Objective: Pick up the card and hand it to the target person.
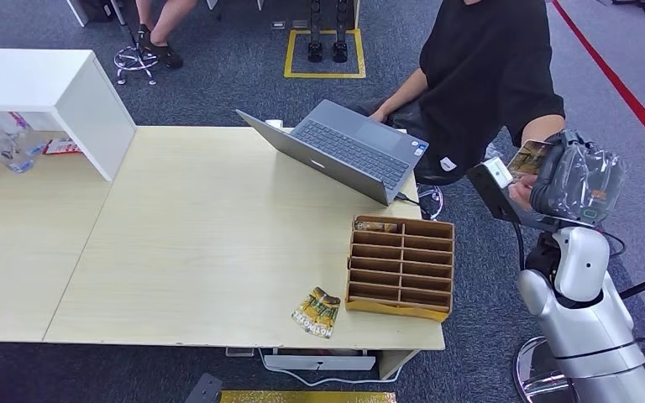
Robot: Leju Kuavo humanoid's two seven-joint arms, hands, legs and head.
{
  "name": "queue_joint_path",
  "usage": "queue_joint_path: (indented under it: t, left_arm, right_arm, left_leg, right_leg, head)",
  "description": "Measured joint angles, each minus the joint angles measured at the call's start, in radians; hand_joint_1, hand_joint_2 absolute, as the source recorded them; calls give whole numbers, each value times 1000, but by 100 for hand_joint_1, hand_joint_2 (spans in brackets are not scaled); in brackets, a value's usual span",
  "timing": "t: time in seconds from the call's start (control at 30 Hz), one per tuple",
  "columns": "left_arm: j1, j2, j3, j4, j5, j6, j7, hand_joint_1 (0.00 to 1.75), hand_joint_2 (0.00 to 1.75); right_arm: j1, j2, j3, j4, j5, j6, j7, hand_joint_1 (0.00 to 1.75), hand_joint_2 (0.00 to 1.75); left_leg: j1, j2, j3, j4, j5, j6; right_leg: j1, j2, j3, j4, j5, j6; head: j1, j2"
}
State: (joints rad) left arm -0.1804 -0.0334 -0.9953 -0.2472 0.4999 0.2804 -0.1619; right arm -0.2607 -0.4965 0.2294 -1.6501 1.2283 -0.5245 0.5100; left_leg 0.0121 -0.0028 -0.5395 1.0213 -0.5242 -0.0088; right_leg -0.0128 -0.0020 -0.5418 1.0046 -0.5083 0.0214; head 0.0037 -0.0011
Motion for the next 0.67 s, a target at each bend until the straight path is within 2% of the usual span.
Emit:
queue_joint_path:
  t: [0.1, 0.13, 0.33, 0.67]
  left_arm:
    - [0, 0, 0, 0, -3, 0, 0, 0, 0]
    - [0, 0, 0, 0, -4, -1, 1, 0, 0]
    - [1, 0, 0, 0, -17, -2, 6, 0, 0]
    - [1, -1, 0, 0, -18, 1, 6, 0, 0]
  right_arm:
    - [2, -3, 0, 8, 4, 14, 1, 27, 175]
    - [4, -4, 0, 10, 4, 24, 3, 4, 175]
    - [10, -17, 3, 22, 4, 127, 24, 0, 175]
    - [13, -25, 4, 25, 3, 142, 33, 0, 175]
  left_leg:
    - [0, 0, 0, 0, 0, 0]
    - [0, 0, 0, 0, 0, 0]
    - [0, 0, 0, 0, 0, 0]
    - [0, 0, 0, 0, 0, 0]
  right_leg:
    - [0, 0, 0, 0, 0, 0]
    - [0, 0, 0, 0, 0, 0]
    - [0, 0, 0, 0, 0, 0]
    - [0, 0, 0, 0, 0, 0]
  head:
    - [0, 0]
    - [0, 0]
    - [0, 0]
    - [0, 0]
